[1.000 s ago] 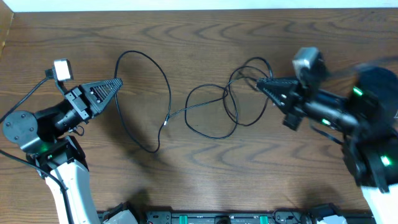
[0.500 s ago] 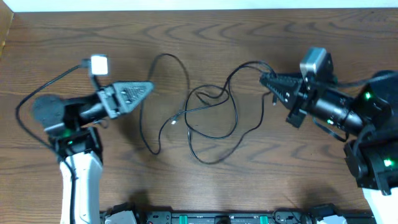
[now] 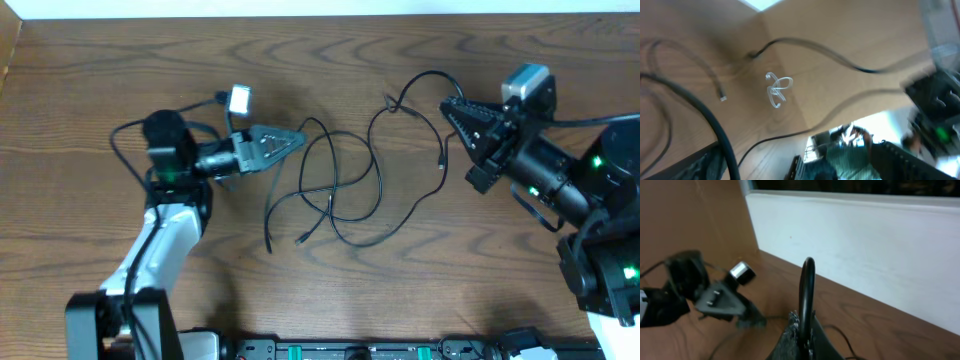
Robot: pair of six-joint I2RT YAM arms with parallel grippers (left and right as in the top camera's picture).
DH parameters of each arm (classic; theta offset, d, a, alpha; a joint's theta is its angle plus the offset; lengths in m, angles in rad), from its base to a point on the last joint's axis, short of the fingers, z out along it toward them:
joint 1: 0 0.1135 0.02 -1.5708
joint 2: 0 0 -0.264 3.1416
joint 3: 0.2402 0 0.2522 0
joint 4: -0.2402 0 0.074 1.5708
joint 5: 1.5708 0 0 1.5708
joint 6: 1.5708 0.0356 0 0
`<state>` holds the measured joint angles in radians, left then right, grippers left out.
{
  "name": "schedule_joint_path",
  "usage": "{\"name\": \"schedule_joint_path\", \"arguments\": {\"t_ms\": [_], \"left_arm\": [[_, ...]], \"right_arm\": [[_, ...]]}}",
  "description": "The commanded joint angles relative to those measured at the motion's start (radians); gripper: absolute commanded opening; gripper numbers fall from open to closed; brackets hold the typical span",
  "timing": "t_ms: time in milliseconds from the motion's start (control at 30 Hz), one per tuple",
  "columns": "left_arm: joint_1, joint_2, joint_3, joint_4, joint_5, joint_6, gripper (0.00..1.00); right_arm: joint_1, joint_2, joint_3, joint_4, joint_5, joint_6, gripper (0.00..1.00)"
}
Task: Untangle cables
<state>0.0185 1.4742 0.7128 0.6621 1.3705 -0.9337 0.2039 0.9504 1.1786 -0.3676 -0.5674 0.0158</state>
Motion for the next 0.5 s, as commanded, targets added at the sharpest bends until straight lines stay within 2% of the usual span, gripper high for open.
{"name": "schedule_joint_path", "arguments": {"t_ms": [0, 167, 300, 367, 467], "left_arm": [[-0.033, 0.014, 0.008, -0.042, -0.193, 0.033, 0.94], [-0.087, 0.009, 0.008, -0.176, -0.336, 0.103, 0.96], [-0.116, -0.006, 0.026, -0.451, -0.501, 0.244, 0.99], [-0.131, -0.014, 0.059, -0.652, -0.656, 0.337, 0.99], [-0.163, -0.027, 0.118, -0.902, -0.938, 0.408, 0.99]], "right_arm": [[-0.007, -0.029, 0.003, -0.019, 0.076, 0.013, 0.01], [-0.007, -0.037, 0.003, -0.044, 0.117, 0.013, 0.01], [-0.007, -0.037, 0.003, -0.044, 0.117, 0.013, 0.01], [-0.007, -0.037, 0.003, -0.04, 0.116, 0.013, 0.01], [-0.007, -0.037, 0.003, -0.014, 0.113, 0.023, 0.01]]}}
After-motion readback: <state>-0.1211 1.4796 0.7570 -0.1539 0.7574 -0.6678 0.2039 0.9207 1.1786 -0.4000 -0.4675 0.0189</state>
